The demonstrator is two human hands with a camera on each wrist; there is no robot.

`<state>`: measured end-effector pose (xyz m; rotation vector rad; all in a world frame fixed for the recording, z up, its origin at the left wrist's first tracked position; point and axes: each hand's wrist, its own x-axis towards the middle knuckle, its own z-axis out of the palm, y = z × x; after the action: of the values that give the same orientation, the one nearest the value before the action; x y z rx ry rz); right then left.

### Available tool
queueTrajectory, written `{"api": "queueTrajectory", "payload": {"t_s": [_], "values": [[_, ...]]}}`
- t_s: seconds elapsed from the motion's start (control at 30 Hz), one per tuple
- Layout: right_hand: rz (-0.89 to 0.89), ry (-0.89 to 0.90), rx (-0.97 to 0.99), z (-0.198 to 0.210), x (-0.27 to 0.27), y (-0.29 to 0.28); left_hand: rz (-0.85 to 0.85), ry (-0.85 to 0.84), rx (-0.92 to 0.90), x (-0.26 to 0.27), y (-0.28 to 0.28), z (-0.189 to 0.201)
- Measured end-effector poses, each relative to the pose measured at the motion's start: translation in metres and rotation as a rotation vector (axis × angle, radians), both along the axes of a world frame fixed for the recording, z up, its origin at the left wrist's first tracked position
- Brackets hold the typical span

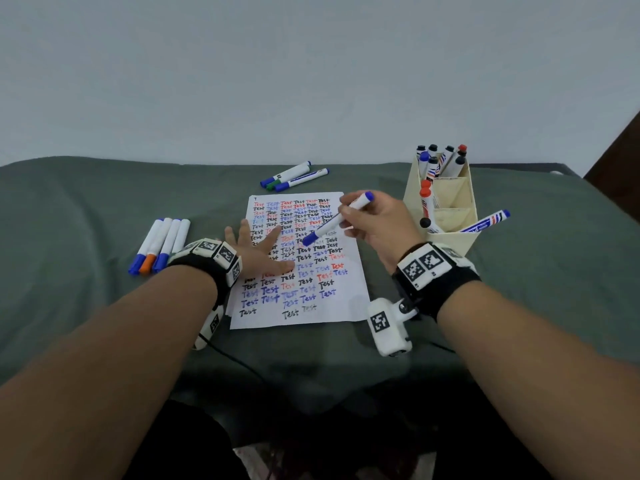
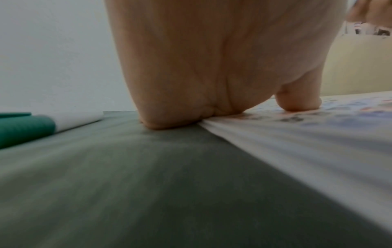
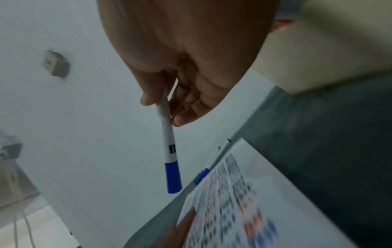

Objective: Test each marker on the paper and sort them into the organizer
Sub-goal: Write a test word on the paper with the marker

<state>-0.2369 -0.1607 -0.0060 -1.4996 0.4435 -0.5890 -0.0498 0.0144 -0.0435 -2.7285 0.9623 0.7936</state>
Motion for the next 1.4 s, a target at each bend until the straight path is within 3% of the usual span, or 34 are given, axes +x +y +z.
{"api": "queueTrajectory", "payload": {"t_s": [0.23,0.4,0.6,0.9,1.13,1.27,1.4], "values": [[-0.283,-0.048,-0.458,0.093,0.017,-0.053,-0.009,0.016,0.008,0.003,0.000,-0.002],[-0.527,-0.018,-0.703,0.127,-0.003,-0.100,-0.014,0.027,0.000,0.006,0.000,-0.003],[-0.625,0.108,-0.808,0.116,-0.033,-0.126,0.003,0.034,-0.013,0.003,0.000,-0.001],[-0.496,0.499,-0.895,0.056,-0.051,-0.115,0.025,0.060,-0.039,0.000,0.001,0.002],[-0.493,0.708,-0.931,0.053,-0.055,-0.109,0.023,0.051,-0.036,0.001,0.000,-0.001],[-0.573,0.671,-1.029,0.067,-0.049,-0.100,0.023,0.060,-0.033,0.003,-0.001,-0.001],[-0.496,0.496,-1.121,0.093,-0.019,-0.078,0.019,0.050,-0.023,0.004,-0.001,-0.001]]}}
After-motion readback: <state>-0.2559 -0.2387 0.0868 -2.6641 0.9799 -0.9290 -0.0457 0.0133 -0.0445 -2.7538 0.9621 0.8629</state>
